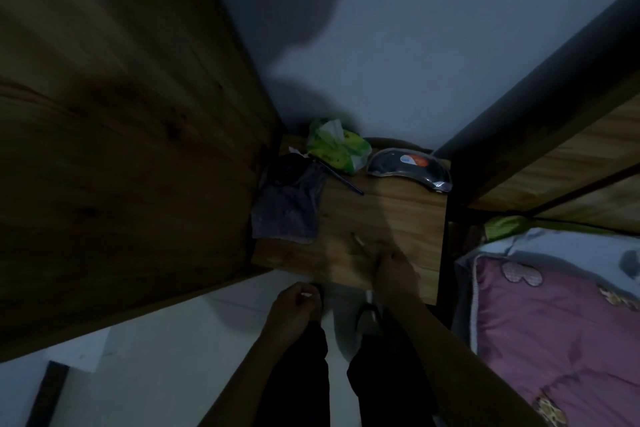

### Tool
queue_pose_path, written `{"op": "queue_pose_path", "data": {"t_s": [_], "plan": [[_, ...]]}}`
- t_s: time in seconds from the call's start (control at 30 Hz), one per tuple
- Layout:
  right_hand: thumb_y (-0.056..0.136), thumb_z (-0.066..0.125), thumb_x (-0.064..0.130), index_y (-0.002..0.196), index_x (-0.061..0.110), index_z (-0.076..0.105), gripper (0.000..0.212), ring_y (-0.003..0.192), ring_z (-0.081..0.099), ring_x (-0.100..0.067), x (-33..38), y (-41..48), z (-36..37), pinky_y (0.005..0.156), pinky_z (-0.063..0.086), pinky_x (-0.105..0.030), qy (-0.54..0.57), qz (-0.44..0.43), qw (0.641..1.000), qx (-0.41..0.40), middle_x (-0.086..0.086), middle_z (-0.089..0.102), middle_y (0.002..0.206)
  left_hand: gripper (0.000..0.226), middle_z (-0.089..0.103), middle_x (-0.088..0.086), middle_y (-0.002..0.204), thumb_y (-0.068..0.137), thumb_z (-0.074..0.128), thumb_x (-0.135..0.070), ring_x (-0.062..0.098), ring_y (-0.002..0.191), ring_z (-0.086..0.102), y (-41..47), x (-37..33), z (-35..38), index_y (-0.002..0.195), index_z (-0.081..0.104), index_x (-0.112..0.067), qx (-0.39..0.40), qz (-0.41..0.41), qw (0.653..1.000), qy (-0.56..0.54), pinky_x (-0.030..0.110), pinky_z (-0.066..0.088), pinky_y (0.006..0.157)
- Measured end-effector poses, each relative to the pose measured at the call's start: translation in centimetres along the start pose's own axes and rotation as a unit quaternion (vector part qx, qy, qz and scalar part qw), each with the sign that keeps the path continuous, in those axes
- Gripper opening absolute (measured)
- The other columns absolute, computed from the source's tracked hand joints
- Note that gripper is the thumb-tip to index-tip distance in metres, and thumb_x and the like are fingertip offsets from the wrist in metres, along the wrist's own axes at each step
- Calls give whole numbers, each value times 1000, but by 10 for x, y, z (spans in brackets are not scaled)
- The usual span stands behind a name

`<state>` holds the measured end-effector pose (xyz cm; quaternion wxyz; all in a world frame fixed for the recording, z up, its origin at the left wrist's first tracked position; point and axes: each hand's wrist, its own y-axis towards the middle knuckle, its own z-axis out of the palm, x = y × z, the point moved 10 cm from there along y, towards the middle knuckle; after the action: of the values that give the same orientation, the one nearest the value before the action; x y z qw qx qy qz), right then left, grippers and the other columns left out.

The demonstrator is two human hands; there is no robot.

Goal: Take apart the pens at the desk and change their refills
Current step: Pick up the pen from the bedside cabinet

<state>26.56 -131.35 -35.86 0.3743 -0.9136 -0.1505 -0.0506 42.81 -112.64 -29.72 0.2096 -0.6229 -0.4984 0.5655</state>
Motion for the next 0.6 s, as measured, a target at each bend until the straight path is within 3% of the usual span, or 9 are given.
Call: {"op": "queue_pose_path", "data": {"t_s": [0.2, 0.33, 0.5, 0.6], "plan": [[97, 46, 21, 109, 3, 66, 29, 95, 68, -37, -15, -62, -40, 71, 52, -36, 158, 75, 985, -7, -22, 71, 107, 17, 73, 4, 82, 91, 58, -14, 22, 77, 68, -45, -40, -12, 85, 69, -27, 0, 24, 1000, -8, 34, 52, 71], [107, 35, 37, 94, 3, 60, 44, 99, 65, -38, -17, -115, -89, 68, 36, -33, 260, 82, 962, -27, -25, 69, 104, 18, 68, 3, 74, 96, 54, -9, 18, 64, 64, -86, -70, -21, 91, 67, -20, -2, 18, 999, -26, 24, 48, 55], [105, 40, 33, 107, 6, 64, 36, 104, 64, -35, -26, -183, -142, 84, 49, -34, 367, 86, 925, -39, -14, 68, 103, 10, 69, 10, 88, 95, 57, -13, 19, 70, 64, -146, -99, -31, 96, 66, -17, -2, 28, 999, -15, 26, 48, 61], [106, 39, 35, 98, 8, 64, 38, 102, 64, -35, -37, -223, -171, 76, 47, -30, 389, 79, 915, -71, -10, 67, 93, 11, 68, 9, 85, 94, 56, -13, 21, 71, 65, -177, -112, -34, 93, 64, -20, 0, 40, 999, -3, 28, 50, 62]]}}
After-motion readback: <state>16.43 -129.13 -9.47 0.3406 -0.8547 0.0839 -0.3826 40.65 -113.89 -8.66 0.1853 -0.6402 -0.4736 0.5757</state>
